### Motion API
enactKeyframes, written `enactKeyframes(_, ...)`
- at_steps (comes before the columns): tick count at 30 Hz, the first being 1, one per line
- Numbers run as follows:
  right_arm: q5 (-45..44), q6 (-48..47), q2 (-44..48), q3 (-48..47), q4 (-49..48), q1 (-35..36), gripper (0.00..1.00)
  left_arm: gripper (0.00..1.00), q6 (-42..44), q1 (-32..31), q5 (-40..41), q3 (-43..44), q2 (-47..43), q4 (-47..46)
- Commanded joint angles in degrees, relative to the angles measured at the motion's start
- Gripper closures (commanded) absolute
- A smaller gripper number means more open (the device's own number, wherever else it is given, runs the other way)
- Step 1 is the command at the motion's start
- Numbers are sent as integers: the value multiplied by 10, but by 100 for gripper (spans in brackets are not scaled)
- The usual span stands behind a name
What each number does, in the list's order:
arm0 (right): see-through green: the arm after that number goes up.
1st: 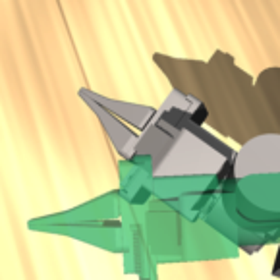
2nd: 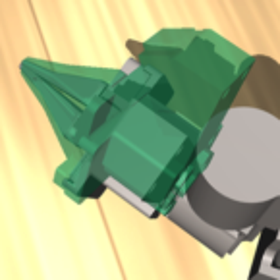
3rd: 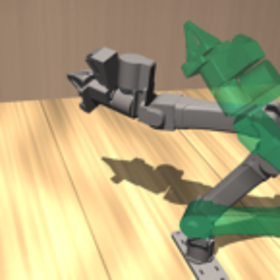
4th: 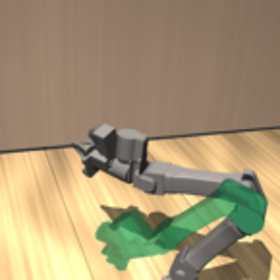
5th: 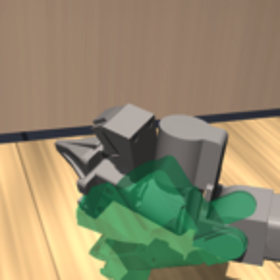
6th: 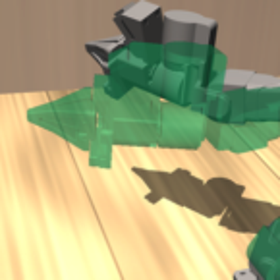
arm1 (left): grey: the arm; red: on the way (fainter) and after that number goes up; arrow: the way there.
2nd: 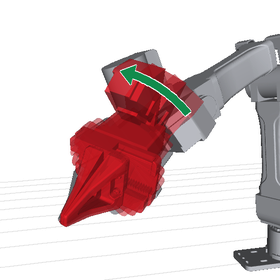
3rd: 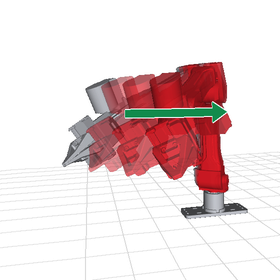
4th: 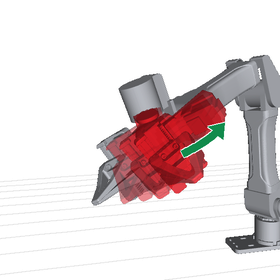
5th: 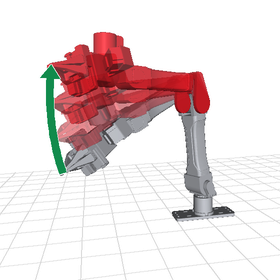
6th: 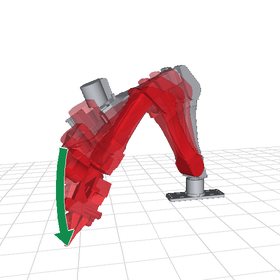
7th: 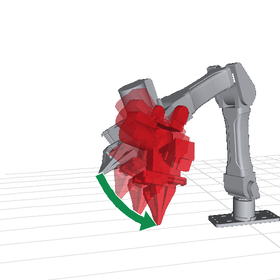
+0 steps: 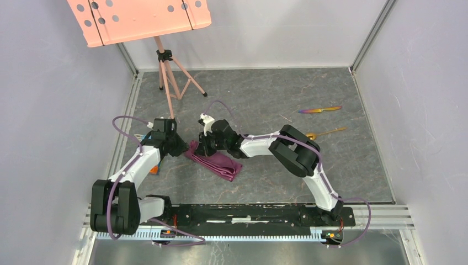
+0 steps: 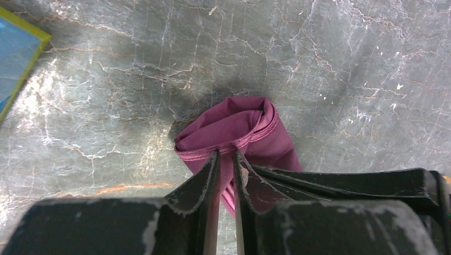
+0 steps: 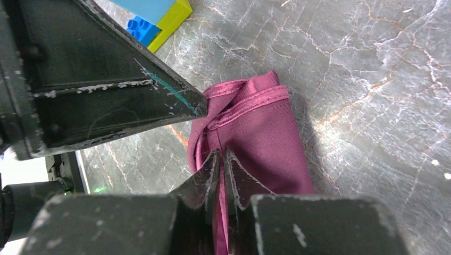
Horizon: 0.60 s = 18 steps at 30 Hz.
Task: Fold the napkin into a case and place the utensils inside
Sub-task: Smooth out the smaller rectangle-folded napkin at the center of the board.
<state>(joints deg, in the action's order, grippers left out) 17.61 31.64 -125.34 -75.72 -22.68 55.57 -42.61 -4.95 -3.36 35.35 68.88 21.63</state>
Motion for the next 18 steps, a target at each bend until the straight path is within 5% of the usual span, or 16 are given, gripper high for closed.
enactKeyframes(1,10,4,-23,-27,-30,10,90,80,1,1,-23,-9,16,-47)
enactKeyframes(18,-6,-142,39,-42,85,17,82,80,4,-4,-47,-26,62,-78)
